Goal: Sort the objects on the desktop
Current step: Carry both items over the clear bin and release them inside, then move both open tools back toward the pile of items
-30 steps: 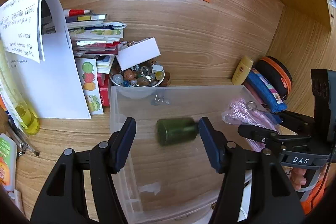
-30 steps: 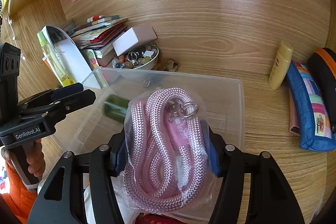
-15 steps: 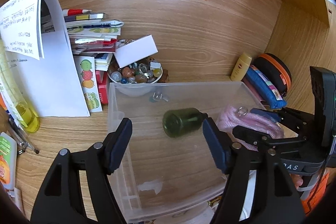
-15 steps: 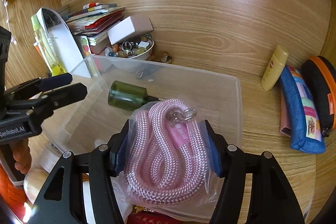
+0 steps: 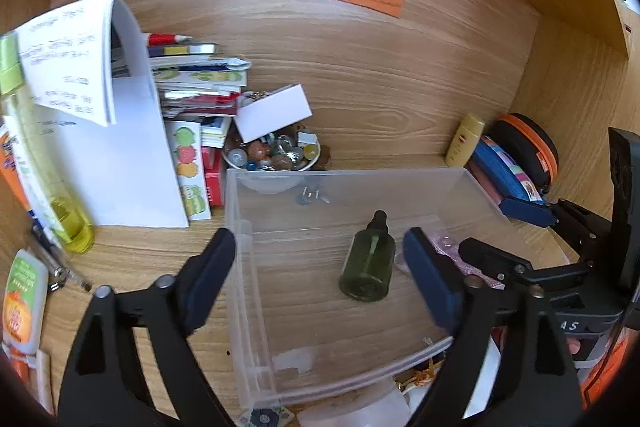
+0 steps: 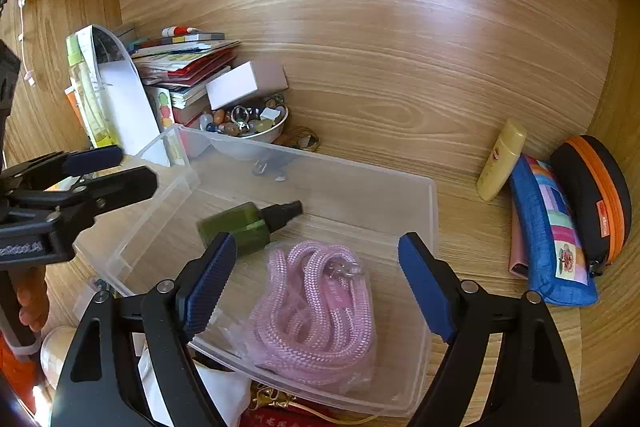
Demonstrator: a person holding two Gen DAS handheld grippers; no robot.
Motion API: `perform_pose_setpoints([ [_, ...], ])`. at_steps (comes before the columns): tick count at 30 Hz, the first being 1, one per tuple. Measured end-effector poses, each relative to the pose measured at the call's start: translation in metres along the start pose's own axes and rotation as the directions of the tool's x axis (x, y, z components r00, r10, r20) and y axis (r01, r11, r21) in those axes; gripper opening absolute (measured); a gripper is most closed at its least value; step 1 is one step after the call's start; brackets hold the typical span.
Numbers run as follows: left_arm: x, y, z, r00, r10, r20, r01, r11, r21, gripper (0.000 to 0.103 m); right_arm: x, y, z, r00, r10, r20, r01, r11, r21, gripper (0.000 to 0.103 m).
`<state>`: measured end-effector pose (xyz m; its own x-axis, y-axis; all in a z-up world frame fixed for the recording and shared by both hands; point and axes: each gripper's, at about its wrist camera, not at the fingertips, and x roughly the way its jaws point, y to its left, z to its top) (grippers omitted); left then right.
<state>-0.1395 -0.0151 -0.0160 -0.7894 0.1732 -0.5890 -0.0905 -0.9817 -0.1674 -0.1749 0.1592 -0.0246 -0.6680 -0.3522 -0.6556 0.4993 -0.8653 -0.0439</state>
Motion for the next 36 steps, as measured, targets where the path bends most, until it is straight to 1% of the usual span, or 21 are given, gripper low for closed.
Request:
perform_pose_setpoints([
  [2,-0.008,-0.002,-0.002,1.000,0.011,0.016,-0.011,1.000,0.005,0.092,-0.003,-0.002,0.001,1.000,-0.014,0.001,0.014,1.000,0.005,0.081],
  [4,-0.017,-0.004,-0.003,0.999,0.022,0.033,-0.023,1.000,0.020,0.097,-0.010,-0.004,0.001,1.000,-0.014,0.009,0.013,1.000,0.012,0.081],
  [6,-0.026,-0.006,-0.005,0.998,0.036,0.051,-0.038,0.999,0.034,0.098,-0.017,-0.006,0.000,1.000,-0.012,0.020,0.011,1.000,0.017,0.085],
  [9,-0.037,-0.008,-0.007,0.997,0.045,0.064,-0.048,0.998,0.041,0.098,-0.030,-0.009,-0.003,0.999,-0.022,0.046,0.021,1.000,0.019,0.089],
  [16,-0.053,-0.004,-0.017,0.996,0.027,0.084,-0.027,1.000,-0.007,0.098,-0.055,-0.023,-0.023,0.997,-0.052,0.060,0.050,0.998,0.036,0.089],
  [18,-0.057,-0.001,-0.021,0.995,0.034,0.092,-0.032,0.999,-0.024,0.098,-0.061,-0.028,-0.029,0.996,-0.060,0.061,0.057,0.997,0.046,0.089],
  [20,-0.062,0.000,-0.025,0.993,0.062,0.104,-0.060,0.998,-0.023,0.098,-0.067,-0.034,-0.036,0.996,-0.073,0.059,0.069,0.996,0.060,0.089],
  [25,-0.072,-0.001,-0.041,0.984,0.124,0.127,-0.128,0.992,0.018,0.098,-0.080,-0.043,-0.055,0.994,-0.096,0.049,0.091,0.992,0.085,0.090],
  [28,-0.074,-0.003,-0.051,0.989,0.120,0.085,-0.125,0.991,0.049,0.098,-0.085,-0.045,-0.066,0.994,-0.104,0.035,0.101,0.991,0.086,0.090],
  [31,-0.075,-0.005,-0.061,0.993,0.111,0.038,-0.112,0.992,0.053,0.098,-0.087,-0.046,-0.076,0.994,-0.108,0.018,0.106,0.991,0.086,0.090],
  [33,-0.075,-0.004,-0.066,0.997,0.079,-0.003,-0.079,0.996,0.039,0.098,-0.088,-0.046,-0.084,0.994,-0.105,0.004,0.105,0.991,0.087,0.090],
  [34,-0.076,-0.004,-0.070,0.998,0.052,-0.027,-0.051,0.998,0.025,0.098,-0.089,-0.046,-0.088,0.995,-0.104,-0.005,0.104,0.990,0.090,0.090],
  [36,-0.077,-0.004,-0.077,0.998,0.027,-0.052,-0.027,1.000,0.005,0.099,-0.090,-0.046,-0.095,0.995,-0.102,-0.018,0.103,0.990,0.093,0.090],
])
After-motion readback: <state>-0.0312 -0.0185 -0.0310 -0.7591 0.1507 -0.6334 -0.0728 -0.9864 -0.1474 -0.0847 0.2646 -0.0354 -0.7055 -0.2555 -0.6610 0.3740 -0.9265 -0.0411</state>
